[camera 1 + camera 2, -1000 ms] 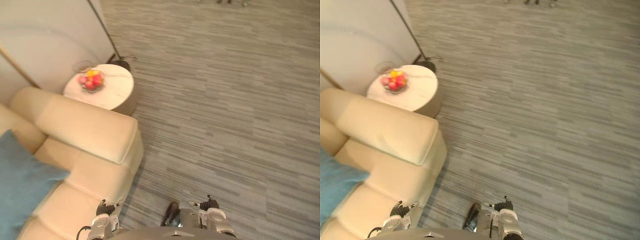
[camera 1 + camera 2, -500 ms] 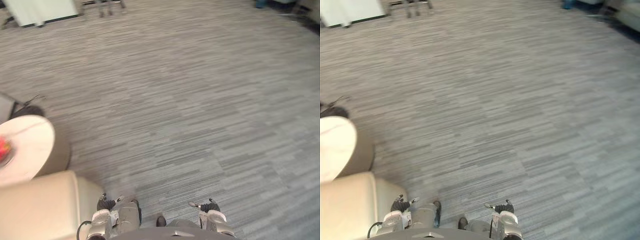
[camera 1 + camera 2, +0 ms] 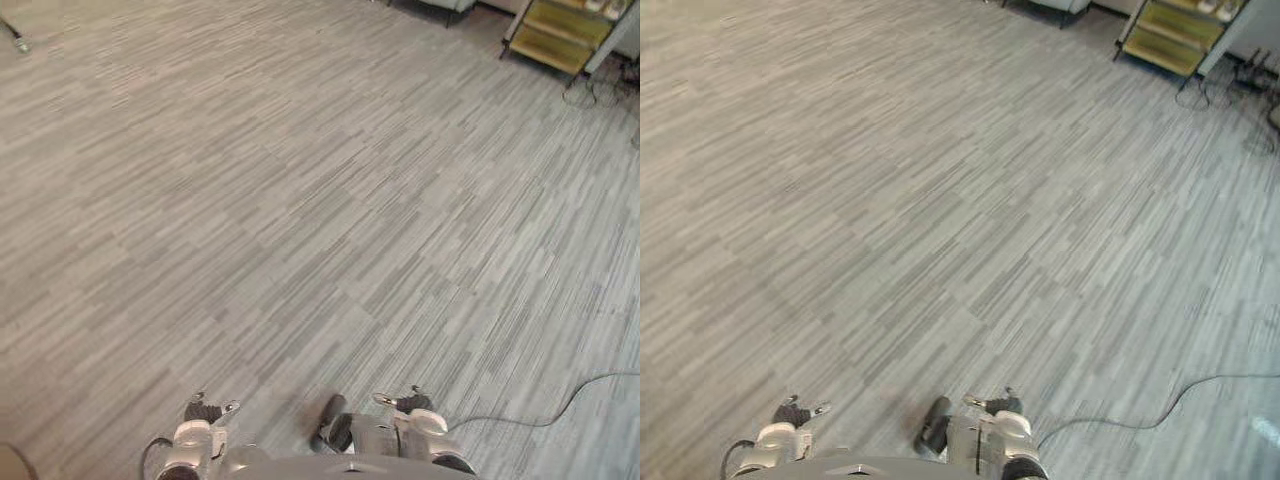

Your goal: Pick up cushions and gather them together orderly.

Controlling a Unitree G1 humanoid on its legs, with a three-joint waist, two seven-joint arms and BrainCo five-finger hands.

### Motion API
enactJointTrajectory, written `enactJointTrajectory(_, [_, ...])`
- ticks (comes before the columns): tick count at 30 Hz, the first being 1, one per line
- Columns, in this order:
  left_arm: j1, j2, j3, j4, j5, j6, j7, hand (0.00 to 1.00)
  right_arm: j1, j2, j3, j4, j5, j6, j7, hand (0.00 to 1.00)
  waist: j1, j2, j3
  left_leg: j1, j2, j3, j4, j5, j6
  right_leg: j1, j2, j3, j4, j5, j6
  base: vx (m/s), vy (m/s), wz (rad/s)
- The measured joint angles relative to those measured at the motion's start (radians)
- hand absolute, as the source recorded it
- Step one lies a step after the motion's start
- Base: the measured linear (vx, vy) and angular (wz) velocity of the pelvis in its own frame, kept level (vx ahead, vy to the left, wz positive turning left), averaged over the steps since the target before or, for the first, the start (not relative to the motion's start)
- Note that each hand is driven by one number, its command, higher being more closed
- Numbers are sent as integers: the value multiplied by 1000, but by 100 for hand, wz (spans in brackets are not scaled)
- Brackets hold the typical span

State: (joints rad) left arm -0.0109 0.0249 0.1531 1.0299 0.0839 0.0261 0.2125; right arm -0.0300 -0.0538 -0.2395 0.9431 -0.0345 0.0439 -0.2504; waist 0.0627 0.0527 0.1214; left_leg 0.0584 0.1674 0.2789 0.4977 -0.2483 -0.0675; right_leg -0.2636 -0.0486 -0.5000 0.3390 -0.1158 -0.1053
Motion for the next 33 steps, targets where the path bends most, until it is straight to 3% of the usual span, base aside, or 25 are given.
enactJointTrajectory(1, [-1,-10,0,3,0,0,0,0,-5,-9,1,16,1,0,-3,0,0,16,12,-52,23,-13,141,38,-4,31,8,17,-20,-6,-2,337,34,-46])
enactJointTrajectory(2, [4,-14,-3,7,1,0,-4,0,-4,-16,-3,29,9,2,-18,0,1,28,33,-113,41,-47,340,4,-2,104,24,38,-54,-13,-1,342,45,-47])
enactJointTrajectory(5, [7,-15,-2,-18,8,-5,-8,0,12,-11,-19,45,10,3,-22,0,13,11,45,-194,17,-59,421,-48,16,215,20,94,-100,-14,0,298,54,-38])
enactJointTrajectory(7, [7,-16,-10,-33,11,-7,-9,0,12,-6,-21,47,11,2,-23,0,24,14,44,-261,2,-62,374,-64,17,245,17,135,-124,-19,12,244,125,-72])
enactJointTrajectory(8, [5,-14,-19,-40,11,-8,-9,0,-3,6,-35,47,24,0,-22,0,29,18,43,-318,-13,-69,244,-63,19,253,11,172,-135,-27,51,181,186,-80])
enactJointTrajectory(10, [3,-14,-25,-41,15,-8,-11,0,-7,9,-41,48,32,0,-23,0,27,23,43,-338,-22,-90,123,-49,18,260,11,193,-136,-37,68,131,154,-55])
enactJointTrajectory(11, [2,-15,-30,-46,18,-9,-14,0,-11,21,-40,45,33,1,-23,0,28,28,44,-345,-29,-110,-6,-14,19,266,11,218,-132,-56,84,167,218,-61])
enactJointTrajectory(12, [3,-17,-31,-48,18,-10,-21,0,-4,25,-43,44,34,1,-24,0,29,30,46,-345,-36,-129,-84,72,17,272,9,247,-120,-71,105,287,336,-76])
enactJointTrajectory(13, [4,-18,-35,-50,19,-10,-22,0,2,22,-42,37,35,2,-25,0,39,30,40,-315,-57,-114,-117,120,38,278,-1,284,-121,-80,118,260,272,-62])
enactJointTrajectory(14, [4,-13,-40,-48,22,-10,-23,0,7,28,-42,34,36,3,-25,0,38,24,41,-310,-67,-101,-127,107,37,282,-8,300,-131,-78,124,318,240,-49])
enactJointTrajectory(15, [2,1,-53,-47,35,-14,-25,0,12,37,-44,35,37,5,-26,0,37,-12,30,-305,-92,-83,-126,76,53,287,-27,341,-167,-71,138,253,173,-23])
enactJointTrajectory(18, [-1,3,-53,-51,35,-17,-26,0,19,45,-65,34,36,9,-26,0,43,-20,26,-309,-119,-61,-87,22,79,286,-52,375,-156,-79,175,290,218,-24])
enactJointTrajectory(19, [4,-5,-44,-55,35,-15,-26,0,30,48,-82,32,35,12,-23,0,51,-23,24,-274,-138,-23,-80,-16,93,264,-85,413,-65,-110,208,277,201,-41])
enactJointTrajectory(21, [10,-5,-46,-53,35,-13,-25,0,30,49,-84,24,34,13,-20,0,54,-21,20,-238,-145,2,-82,-42,104,215,-103,446,71,-132,232,274,192,-47])
enactJointTrajectory(23, [16,5,-50,-44,37,-5,-26,0,27,51,-86,-6,31,13,-20,0,35,-26,19,-167,-159,31,-80,-73,127,78,-135,474,438,-105,284,377,136,-32])
enactJointTrajectory(24, [21,12,-65,-35,38,1,-24,0,25,50,-86,-24,29,9,-19,0,16,-31,19,-106,-160,35,-83,-81,130,6,-145,452,663,-88,287,568,27,-2])
enactJointTrajectory(25, [19,11,-80,-36,40,3,-24,0,22,48,-86,-27,28,8,-19,0,2,-28,21,-40,-156,28,-115,-80,130,-42,-151,384,750,-109,234,489,2,7])
enactJointTrajectory(27, [21,3,-78,-35,39,6,-23,0,14,50,-86,-27,28,8,-19,0,-5,-29,21,22,-147,29,-164,-80,126,-85,-156,301,729,-137,185,386,-42,-1])
enactJointTrajectory(28, [22,-5,-77,-34,39,10,-23,0,5,50,-87,-25,28,9,-18,0,-9,-31,24,71,-138,32,-208,-77,121,-108,-155,237,659,-159,152,443,-68,-4])
enactJointTrajectory(31, [22,-16,-77,-31,39,11,-24,0,-9,44,-88,-24,28,7,-19,0,-23,-30,26,136,-111,37,-268,-71,109,-163,-145,157,461,-151,129,393,-121,5])
enactJointTrajectory(33, [22,-15,-88,-21,40,10,-25,0,-18,41,-86,-18,28,9,-19,0,-47,-36,31,202,-98,21,-343,-59,87,-193,-114,169,87,0,129,595,-288,26])
